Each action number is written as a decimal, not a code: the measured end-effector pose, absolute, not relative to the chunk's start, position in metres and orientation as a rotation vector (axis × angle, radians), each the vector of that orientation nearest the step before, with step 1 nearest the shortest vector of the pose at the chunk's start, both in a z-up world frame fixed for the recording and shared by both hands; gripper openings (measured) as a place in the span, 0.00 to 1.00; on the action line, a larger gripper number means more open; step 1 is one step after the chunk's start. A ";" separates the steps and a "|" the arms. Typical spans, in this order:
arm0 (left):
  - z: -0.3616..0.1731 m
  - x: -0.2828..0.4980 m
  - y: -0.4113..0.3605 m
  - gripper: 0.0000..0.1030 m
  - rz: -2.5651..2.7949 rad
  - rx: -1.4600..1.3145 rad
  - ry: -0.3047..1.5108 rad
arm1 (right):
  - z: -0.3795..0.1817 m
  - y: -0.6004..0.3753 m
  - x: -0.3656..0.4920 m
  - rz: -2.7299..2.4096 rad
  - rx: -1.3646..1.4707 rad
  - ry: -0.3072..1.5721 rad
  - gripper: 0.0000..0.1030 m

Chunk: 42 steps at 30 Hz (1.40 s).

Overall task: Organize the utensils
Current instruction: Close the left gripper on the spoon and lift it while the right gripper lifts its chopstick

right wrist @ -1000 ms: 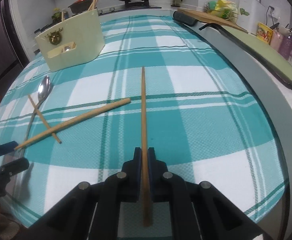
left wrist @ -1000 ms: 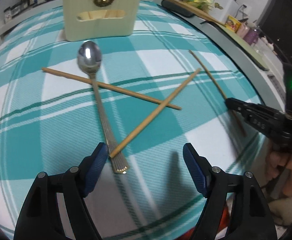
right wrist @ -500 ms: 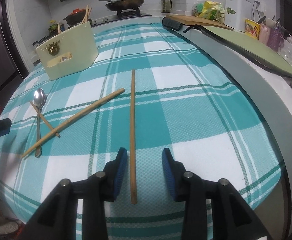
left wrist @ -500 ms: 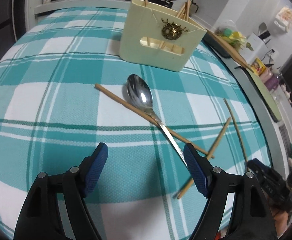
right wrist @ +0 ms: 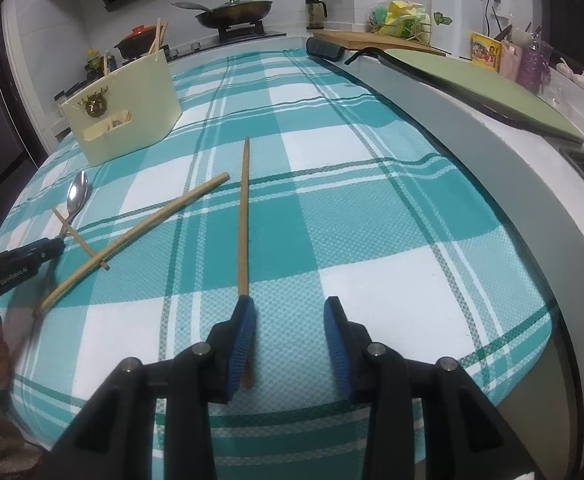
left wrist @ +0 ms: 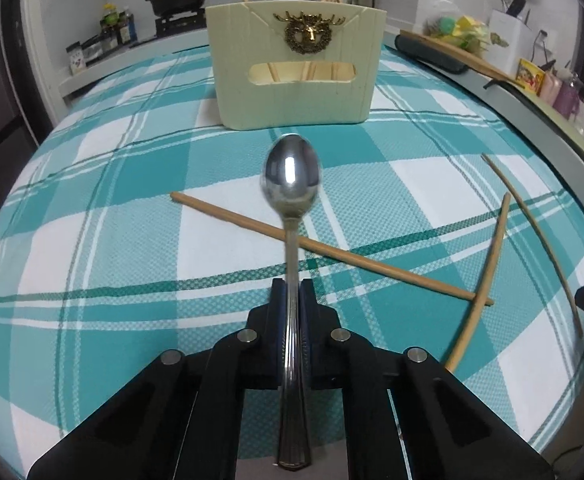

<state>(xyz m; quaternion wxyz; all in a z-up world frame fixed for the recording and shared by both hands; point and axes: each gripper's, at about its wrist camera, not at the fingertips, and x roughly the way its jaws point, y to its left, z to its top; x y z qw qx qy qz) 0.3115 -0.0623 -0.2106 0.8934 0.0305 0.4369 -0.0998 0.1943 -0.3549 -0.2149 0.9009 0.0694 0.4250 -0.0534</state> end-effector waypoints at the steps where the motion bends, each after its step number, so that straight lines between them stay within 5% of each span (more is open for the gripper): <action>1: -0.210 0.309 -0.057 0.05 -0.208 0.049 0.906 | -0.215 -0.355 0.195 -0.113 0.150 0.874 0.36; 13: -0.208 0.250 0.026 0.12 -0.066 0.004 0.929 | -0.215 -0.353 0.194 -0.116 0.112 0.884 0.37; 17: -0.202 0.243 0.042 0.68 -0.081 -0.017 0.945 | -0.209 -0.353 0.199 -0.062 0.126 0.913 0.38; 18: -0.200 0.243 0.045 0.71 -0.086 -0.024 0.940 | -0.205 -0.355 0.202 -0.043 0.136 0.916 0.38; 26: -0.197 0.267 0.052 0.71 -0.161 -0.082 0.974 | -0.176 -0.362 0.245 0.113 0.170 0.999 0.38; 42: -0.214 0.337 0.025 0.83 -0.189 0.170 1.060 | -0.209 -0.333 0.306 0.173 -0.137 1.214 0.37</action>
